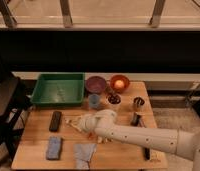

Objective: Place fork in metal cup

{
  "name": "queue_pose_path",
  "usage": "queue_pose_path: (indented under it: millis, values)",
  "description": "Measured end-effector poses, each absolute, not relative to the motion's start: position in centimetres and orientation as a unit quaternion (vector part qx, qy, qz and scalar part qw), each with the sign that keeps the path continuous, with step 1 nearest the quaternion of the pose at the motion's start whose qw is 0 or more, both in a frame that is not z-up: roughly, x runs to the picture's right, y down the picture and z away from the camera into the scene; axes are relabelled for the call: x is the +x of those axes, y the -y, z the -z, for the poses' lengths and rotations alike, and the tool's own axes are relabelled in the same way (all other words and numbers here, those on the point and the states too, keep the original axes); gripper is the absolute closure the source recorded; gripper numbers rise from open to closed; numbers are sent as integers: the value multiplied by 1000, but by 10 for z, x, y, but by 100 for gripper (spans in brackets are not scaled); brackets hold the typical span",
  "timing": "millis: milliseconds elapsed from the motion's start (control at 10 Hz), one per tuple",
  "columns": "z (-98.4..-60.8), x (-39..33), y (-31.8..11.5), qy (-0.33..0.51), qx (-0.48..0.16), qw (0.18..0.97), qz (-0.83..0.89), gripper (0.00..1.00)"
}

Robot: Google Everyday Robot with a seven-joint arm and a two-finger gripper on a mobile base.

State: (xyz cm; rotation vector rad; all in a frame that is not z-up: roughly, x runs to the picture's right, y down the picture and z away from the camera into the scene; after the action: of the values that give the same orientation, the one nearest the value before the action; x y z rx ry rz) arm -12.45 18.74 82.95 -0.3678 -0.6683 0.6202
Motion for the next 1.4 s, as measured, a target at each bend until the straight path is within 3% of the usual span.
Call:
queue_pose_path:
  millis: [600,1400]
  values:
    - [-777,-113,-138,327,-112,891,-295,100]
    - [-791,-39,-147,274,-100,882,-370,100]
